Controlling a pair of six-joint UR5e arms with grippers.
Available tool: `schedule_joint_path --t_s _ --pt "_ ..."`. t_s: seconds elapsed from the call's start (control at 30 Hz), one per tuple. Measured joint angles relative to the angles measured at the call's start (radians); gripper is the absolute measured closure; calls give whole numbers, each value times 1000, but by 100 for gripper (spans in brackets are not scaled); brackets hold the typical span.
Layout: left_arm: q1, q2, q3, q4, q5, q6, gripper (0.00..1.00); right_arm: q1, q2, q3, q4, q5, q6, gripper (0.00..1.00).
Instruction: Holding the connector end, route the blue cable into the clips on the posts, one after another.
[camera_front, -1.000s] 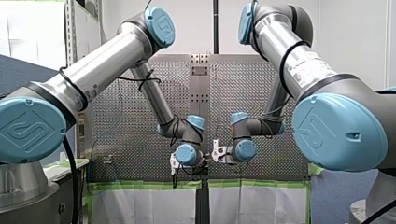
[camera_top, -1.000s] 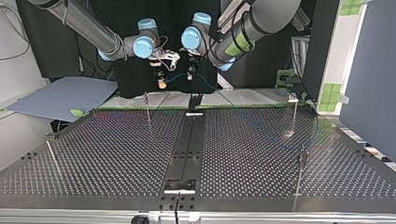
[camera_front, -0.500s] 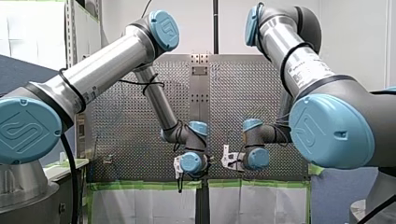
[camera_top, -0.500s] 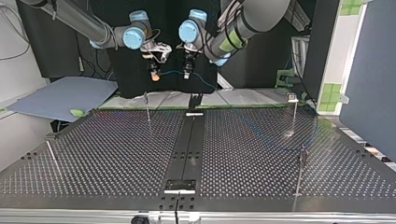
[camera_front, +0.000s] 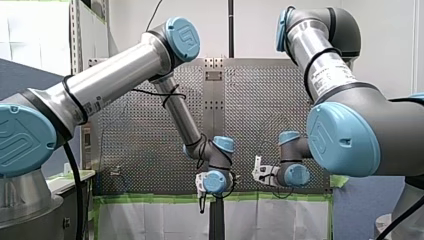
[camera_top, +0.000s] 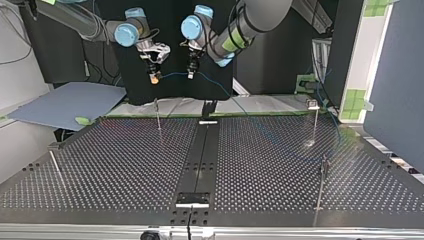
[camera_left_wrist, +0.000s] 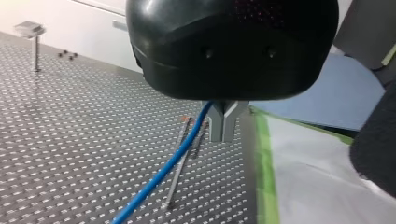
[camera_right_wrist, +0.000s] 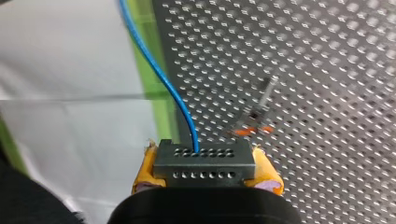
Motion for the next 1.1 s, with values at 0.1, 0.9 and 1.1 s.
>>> schedule_joint_path --t_s 0.1,0.9,1.1 --pt "-16 -27 28 -26 -21 0 100 -28 -10 -2 -30 -29 2 100" --pt "-68 -70 267 -51 -153 -14 100 -136 -16 -1 -90 -146 -29 100" --pt "-72 -107 321 -74 -162 -19 100 -158 -16 -1 -107 -146 -32 100"
